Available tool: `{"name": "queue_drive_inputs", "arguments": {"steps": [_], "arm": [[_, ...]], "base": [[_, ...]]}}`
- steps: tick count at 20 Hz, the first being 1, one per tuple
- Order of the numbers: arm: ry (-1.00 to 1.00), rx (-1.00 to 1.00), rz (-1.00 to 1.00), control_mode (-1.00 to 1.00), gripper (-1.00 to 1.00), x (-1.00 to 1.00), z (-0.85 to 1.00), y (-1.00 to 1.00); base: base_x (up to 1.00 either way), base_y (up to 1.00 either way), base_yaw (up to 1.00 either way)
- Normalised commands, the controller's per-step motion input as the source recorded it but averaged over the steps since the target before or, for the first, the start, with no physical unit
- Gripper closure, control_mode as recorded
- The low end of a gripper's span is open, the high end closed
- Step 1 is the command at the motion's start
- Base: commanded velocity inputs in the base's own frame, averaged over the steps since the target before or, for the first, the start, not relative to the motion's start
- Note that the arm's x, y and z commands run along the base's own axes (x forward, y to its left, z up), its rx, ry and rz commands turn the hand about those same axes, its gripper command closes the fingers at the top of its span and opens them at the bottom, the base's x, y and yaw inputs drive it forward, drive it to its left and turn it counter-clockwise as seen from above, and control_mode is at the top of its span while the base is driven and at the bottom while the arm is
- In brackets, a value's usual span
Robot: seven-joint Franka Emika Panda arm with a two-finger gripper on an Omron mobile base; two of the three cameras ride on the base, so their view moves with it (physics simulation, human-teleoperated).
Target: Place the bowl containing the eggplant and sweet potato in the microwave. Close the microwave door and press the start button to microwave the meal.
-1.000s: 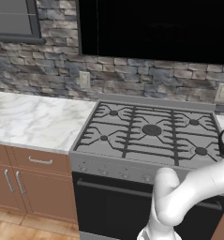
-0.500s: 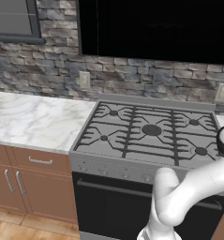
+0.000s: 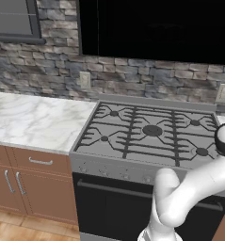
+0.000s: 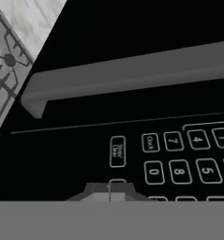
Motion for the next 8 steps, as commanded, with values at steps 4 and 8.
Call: {"name": "queue_drive_inputs", "arguments": {"steps": [4, 8], "arm": [[-0.01, 0.00, -0.10, -1.00, 1.00, 0.25, -0.50, -0.10], [-0.07, 0.00, -0.17, -1.00, 1.00, 0.35, -0.68, 0.01]], "base": [[0.00, 0.00, 0.00], [0.00, 0.00, 0.00]]}}
